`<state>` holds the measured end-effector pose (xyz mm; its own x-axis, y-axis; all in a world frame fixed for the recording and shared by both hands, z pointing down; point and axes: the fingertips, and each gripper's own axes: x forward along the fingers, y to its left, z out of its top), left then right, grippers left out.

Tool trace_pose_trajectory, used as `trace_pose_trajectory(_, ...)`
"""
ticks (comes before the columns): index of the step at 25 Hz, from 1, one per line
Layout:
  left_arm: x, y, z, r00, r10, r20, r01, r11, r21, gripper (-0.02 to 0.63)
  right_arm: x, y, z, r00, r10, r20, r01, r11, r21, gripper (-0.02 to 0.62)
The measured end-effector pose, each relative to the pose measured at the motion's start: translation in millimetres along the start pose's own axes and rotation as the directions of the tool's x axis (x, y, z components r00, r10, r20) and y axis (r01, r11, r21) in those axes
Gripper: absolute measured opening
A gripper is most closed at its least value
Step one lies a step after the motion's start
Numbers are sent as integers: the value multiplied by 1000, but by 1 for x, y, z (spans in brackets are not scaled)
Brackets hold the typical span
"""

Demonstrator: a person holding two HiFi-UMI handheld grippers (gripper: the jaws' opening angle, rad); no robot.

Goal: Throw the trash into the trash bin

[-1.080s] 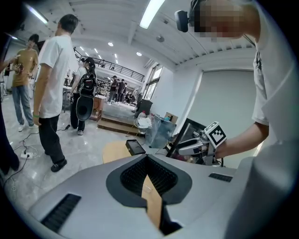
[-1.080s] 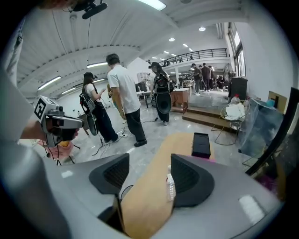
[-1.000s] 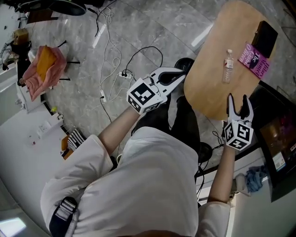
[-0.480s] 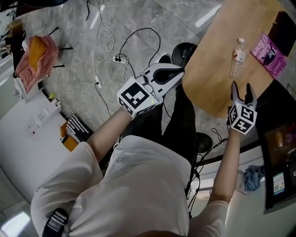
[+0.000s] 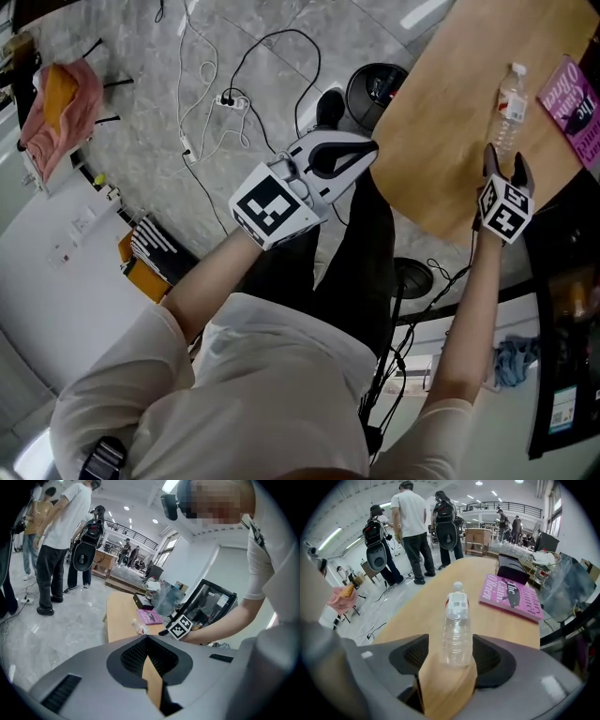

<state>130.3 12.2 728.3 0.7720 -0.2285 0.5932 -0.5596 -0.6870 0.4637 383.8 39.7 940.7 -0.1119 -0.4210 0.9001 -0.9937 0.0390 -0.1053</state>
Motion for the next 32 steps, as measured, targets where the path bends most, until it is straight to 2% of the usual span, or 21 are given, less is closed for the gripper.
trace_pose_trajectory(5,4,13,-30,1000,0,-21,-1,999,-41,6,33,-10,-24,998,-52,-43,52,999,8,311)
trace_pose_trajectory(9,2,24,-48,999,2,-34,-5,998,-70,6,39,-10,-27,997,-75,-17,75,997,14,291)
trace_pose_trajectory(14,-10,40,-59,1000,16,-15,-17,999,-48,6,34,8,-34,997,-61,-35,61,998,-15,288)
trace_pose_trajectory(23,-44,58,-70,1000,12,-15,-12,999,-52,6,11,97,-37,998,17,-54,-17,1000,7,288)
trace_pose_trajectory(32,-79,85,-90,999,-2,-46,0,999,-41,6,4,188,-46,996,47,-72,-41,996,77,288)
